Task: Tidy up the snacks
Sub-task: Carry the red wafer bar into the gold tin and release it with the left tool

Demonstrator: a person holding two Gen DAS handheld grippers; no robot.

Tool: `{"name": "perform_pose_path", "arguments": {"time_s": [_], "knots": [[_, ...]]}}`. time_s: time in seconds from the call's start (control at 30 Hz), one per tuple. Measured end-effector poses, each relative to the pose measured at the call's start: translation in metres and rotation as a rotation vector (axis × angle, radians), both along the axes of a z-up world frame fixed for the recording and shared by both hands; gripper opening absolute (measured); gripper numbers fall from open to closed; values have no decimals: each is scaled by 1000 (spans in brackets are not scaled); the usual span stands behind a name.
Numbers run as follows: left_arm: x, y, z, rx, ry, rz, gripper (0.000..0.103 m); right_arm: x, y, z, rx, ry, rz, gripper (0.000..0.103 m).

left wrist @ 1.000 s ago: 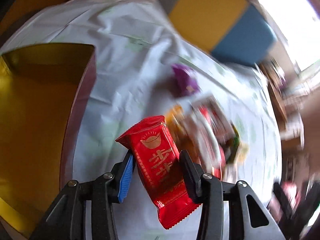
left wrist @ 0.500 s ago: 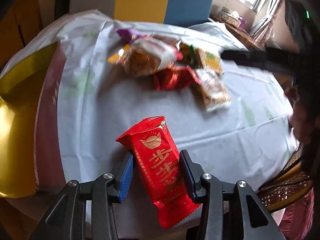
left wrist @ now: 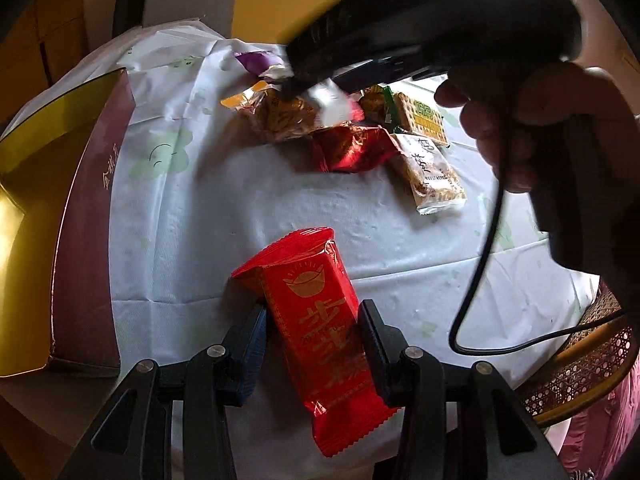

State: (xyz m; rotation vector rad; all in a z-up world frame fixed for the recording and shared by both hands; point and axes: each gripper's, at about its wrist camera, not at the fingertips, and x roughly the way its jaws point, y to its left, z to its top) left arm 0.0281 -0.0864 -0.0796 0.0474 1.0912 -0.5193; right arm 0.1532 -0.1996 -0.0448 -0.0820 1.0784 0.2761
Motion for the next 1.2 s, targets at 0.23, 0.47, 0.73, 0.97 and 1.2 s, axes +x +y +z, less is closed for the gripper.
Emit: {"name": "perform_pose_path", "arguments": {"time_s": [0.23, 0.47, 0.73, 0.97, 1.2], "knots": [[-6, 6, 8, -30, -21, -4, 44, -35, -17, 24, 37, -74, -12, 31], [-10, 37, 55, -100, -113, 33, 44, -85, -25, 29, 144, -28, 42, 31], [36, 116, 91, -133, -131, 255, 44, -128, -2, -10, 122, 67, 115, 31], [97, 141, 81, -44, -109, 301, 44, -125, 3, -33, 101, 89, 96, 32], [157, 132, 57, 35, -80, 271, 44, -128, -2, -34, 138, 81, 80, 33]]}}
